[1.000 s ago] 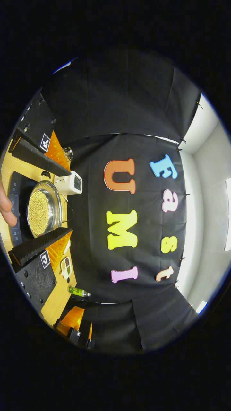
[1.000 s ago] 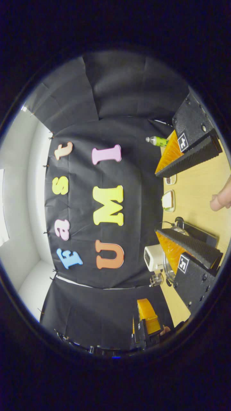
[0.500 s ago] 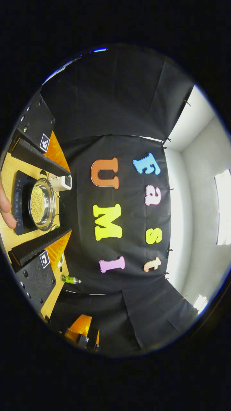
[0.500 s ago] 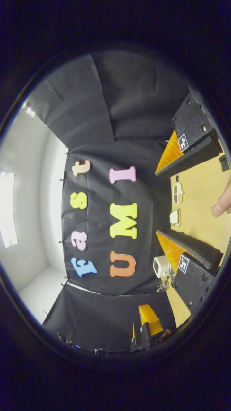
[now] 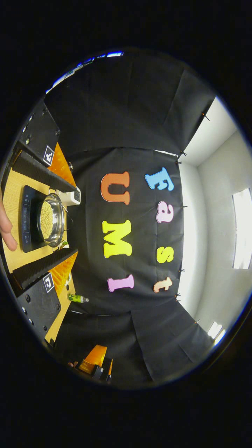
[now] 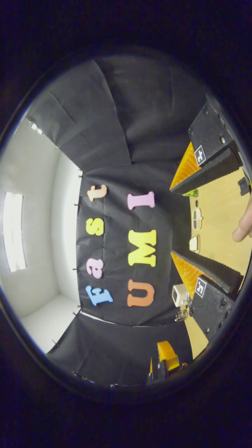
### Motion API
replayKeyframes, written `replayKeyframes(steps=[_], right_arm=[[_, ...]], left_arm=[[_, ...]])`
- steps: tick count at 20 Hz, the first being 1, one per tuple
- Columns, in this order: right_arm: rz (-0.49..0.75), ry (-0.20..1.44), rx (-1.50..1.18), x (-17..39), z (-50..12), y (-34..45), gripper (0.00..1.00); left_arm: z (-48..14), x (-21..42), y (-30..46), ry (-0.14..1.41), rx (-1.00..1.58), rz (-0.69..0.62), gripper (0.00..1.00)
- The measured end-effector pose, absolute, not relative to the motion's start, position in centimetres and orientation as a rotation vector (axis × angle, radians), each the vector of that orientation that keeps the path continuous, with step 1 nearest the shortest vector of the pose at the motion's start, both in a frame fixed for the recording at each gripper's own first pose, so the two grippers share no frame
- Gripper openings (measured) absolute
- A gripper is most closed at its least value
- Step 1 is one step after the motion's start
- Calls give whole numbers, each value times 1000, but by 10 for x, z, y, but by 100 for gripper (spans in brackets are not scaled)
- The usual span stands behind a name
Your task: First push the handle of the pot to place it horizontally, then grasp the pot with both hands and set it on the induction cooktop.
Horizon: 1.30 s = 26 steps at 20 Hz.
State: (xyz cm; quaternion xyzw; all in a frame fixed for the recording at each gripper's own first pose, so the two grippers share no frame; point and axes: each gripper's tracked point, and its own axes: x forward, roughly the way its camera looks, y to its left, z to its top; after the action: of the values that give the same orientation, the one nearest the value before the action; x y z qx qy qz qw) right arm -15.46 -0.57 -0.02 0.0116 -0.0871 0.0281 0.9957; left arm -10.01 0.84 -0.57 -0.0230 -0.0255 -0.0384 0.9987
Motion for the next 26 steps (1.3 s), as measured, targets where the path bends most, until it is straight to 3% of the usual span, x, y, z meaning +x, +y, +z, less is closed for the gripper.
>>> replayKeyframes(steps=[3,6,15,16,17,19,22,24,25,26], right_arm=[[52,-160,42,-152,-6,-8,100],[54,-154,57,-151,-8,-7,96],[88,-158,50,-156,-9,4,96],[90,-154,46,-156,-9,5,100],[92,-153,45,-156,-9,7,96],[102,-146,44,-157,-11,11,100],[104,-133,43,-154,-17,13,96],[106,-125,42,-152,-20,15,100],[108,-120,43,-152,-21,15,96],[112,-117,46,-152,-22,16,96]], left_arm=[[-12,-98,8,-40,-47,-72,95],[-18,-96,9,-26,-67,-73,95],[-25,-100,13,-20,-84,-83,95],[-24,-100,13,-21,-89,-81,95],[-25,-100,15,-22,-96,-80,95],[-29,-99,18,-15,-104,-75,95],[-36,-96,24,3,-105,-61,95],[-39,-97,24,13,-106,-63,95],[-40,-97,25,15,-106,-63,95],[-40,-98,27,15,-105,-62,84]])
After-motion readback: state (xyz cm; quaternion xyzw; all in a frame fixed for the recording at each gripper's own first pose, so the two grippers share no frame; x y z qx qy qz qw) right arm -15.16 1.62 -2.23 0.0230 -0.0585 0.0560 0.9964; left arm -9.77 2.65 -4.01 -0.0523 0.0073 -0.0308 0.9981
